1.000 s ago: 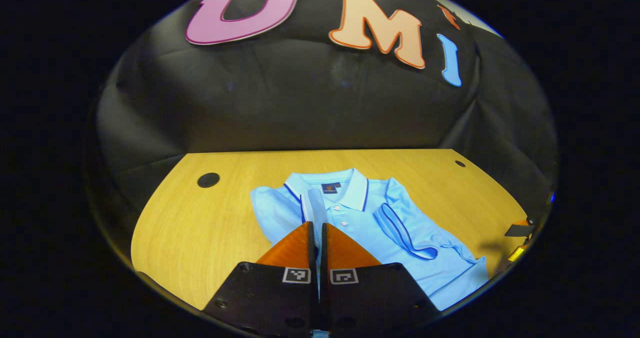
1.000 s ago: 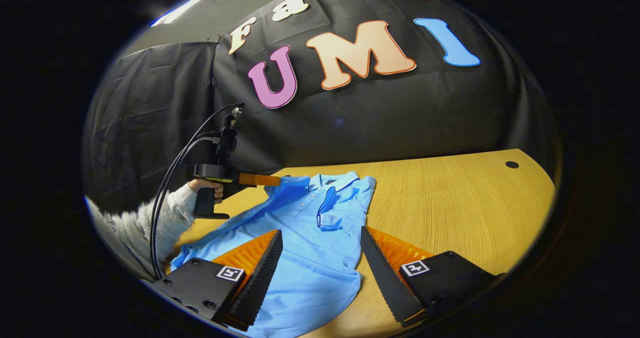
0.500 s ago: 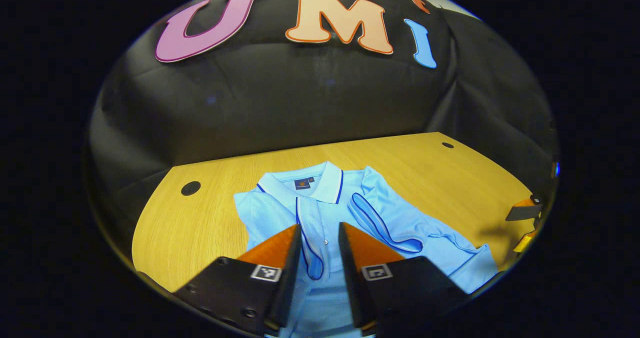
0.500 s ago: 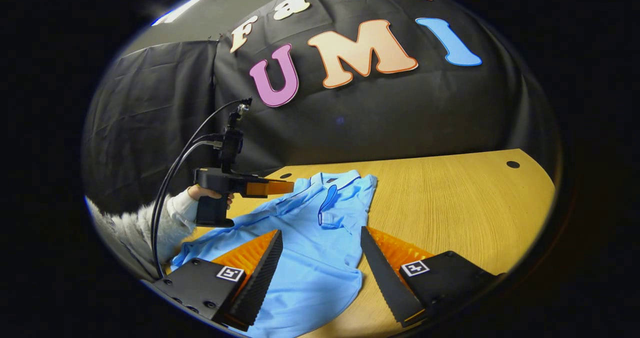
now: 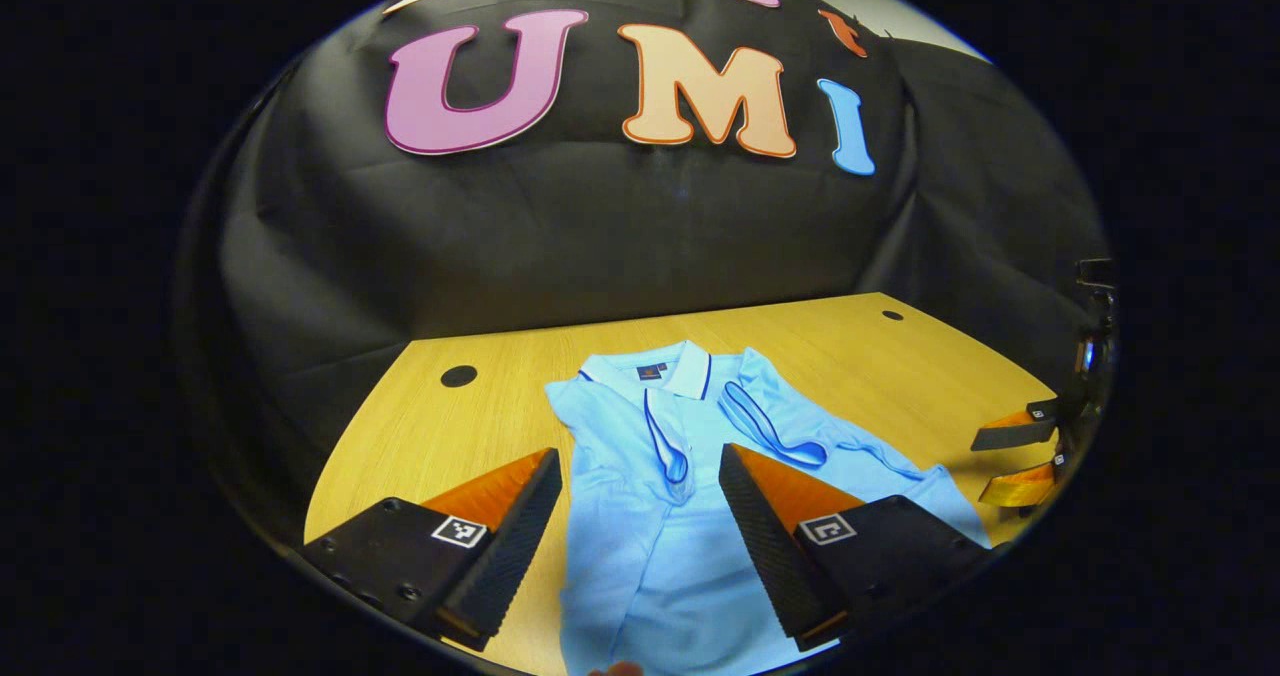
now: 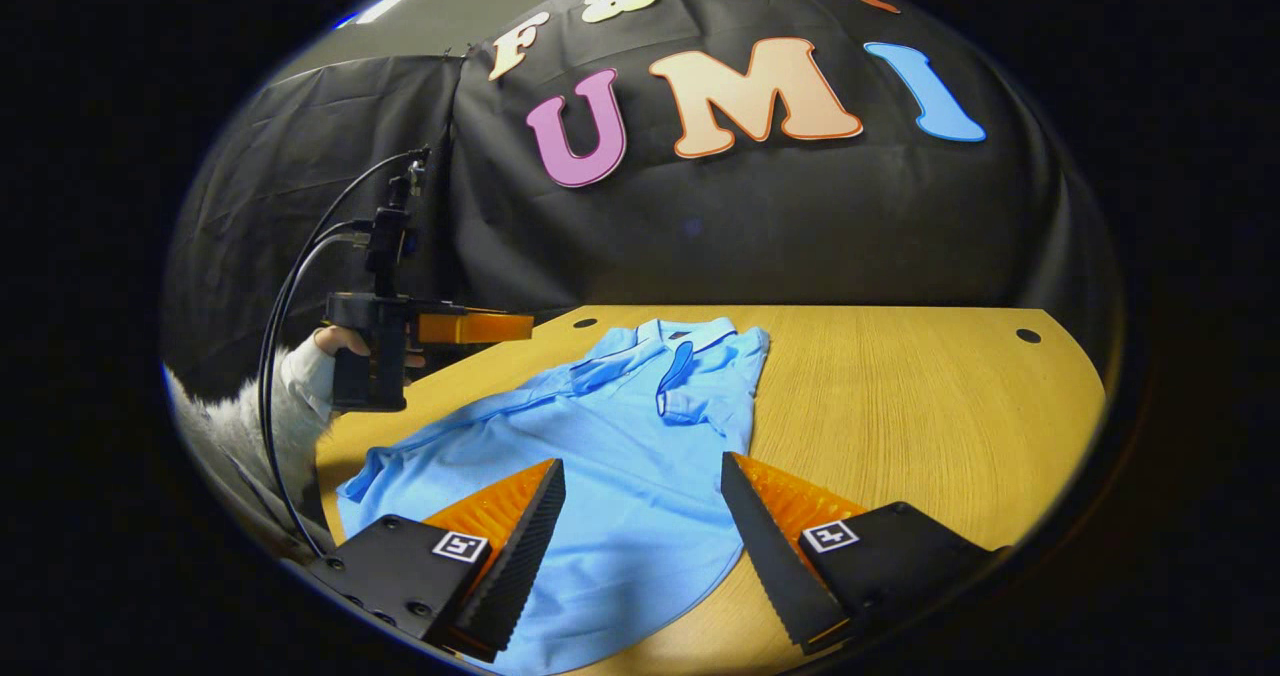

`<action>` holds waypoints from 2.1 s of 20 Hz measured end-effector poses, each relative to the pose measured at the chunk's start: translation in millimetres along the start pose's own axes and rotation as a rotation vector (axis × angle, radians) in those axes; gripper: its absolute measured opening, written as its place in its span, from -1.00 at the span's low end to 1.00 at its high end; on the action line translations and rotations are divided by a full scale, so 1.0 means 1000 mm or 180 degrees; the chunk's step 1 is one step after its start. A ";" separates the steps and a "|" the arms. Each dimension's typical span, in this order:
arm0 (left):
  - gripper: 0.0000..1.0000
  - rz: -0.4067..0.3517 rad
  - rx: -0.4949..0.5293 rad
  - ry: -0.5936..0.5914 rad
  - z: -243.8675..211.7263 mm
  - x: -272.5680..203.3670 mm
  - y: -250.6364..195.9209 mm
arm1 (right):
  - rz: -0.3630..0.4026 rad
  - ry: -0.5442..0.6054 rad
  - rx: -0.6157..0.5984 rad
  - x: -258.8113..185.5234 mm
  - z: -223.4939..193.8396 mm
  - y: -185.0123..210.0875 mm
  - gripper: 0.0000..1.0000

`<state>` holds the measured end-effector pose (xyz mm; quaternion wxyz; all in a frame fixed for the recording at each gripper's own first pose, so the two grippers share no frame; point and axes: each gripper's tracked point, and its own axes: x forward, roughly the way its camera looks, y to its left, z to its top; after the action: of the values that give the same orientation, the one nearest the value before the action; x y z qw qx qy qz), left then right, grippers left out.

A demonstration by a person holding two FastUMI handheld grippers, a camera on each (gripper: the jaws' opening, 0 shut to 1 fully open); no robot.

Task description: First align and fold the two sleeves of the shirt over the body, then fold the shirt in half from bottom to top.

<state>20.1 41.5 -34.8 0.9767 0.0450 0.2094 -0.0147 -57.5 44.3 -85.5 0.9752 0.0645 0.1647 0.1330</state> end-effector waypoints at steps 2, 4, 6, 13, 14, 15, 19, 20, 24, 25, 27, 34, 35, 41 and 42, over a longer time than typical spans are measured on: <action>0.94 0.0059 -0.0022 0.0027 -0.009 -0.032 0.004 | 0.0091 0.0079 0.0021 -0.014 -0.014 0.015 0.96; 0.92 0.0074 -0.0050 0.0068 -0.025 -0.062 0.002 | 0.0097 0.0173 0.0009 -0.031 -0.030 0.021 0.96; 0.92 0.0028 -0.0096 0.0098 -0.044 -0.090 -0.007 | 0.0069 0.0275 -0.0003 -0.044 -0.048 0.026 0.96; 0.93 -0.0005 -0.0248 0.0146 -0.113 -0.161 -0.034 | 0.0147 0.0360 -0.0019 -0.078 -0.074 0.060 0.95; 0.92 0.0014 -0.0232 0.0159 -0.121 -0.170 -0.036 | 0.0169 0.0406 -0.0018 -0.080 -0.081 0.065 0.95; 0.93 0.0012 -0.0231 0.0180 -0.128 -0.176 -0.039 | 0.0177 0.0471 -0.0017 -0.082 -0.088 0.069 0.96; 0.89 -0.0052 -0.0262 0.0265 -0.150 -0.191 -0.054 | 0.0162 0.0607 -0.0033 -0.091 -0.102 0.079 0.97; 0.89 -0.0056 -0.0272 0.0284 -0.156 -0.192 -0.055 | 0.0153 0.0612 -0.0029 -0.092 -0.105 0.081 0.96; 0.89 -0.0057 -0.0300 0.0421 -0.179 -0.190 -0.058 | 0.0095 0.0633 -0.0065 -0.091 -0.110 0.082 0.96; 0.89 -0.0046 -0.0289 0.0459 -0.184 -0.189 -0.058 | 0.0089 0.0629 -0.0066 -0.091 -0.110 0.082 0.96; 0.90 -0.0046 -0.0258 0.0502 -0.190 -0.187 -0.060 | 0.0081 0.0626 -0.0054 -0.091 -0.110 0.081 0.96; 0.92 0.0065 -0.0119 0.0528 -0.200 -0.183 -0.063 | -0.0018 0.0668 -0.0319 -0.090 -0.116 0.080 0.89; 0.96 0.0062 -0.0124 0.0505 -0.199 -0.183 -0.064 | -0.0050 0.0672 -0.0401 -0.091 -0.117 0.078 0.86; 0.28 -0.0031 -0.0116 0.0413 -0.198 -0.180 -0.073 | -0.0092 0.0677 -0.0320 -0.087 -0.116 0.070 -0.14; 0.02 -0.0053 -0.0130 0.0394 -0.198 -0.179 -0.075 | -0.0082 0.0673 -0.0277 -0.088 -0.116 0.070 -0.53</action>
<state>-227.1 -12.4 -147.4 0.9624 0.0242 0.2701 -0.0157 -193.2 96.5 -155.4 0.9559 0.0056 0.2616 0.1335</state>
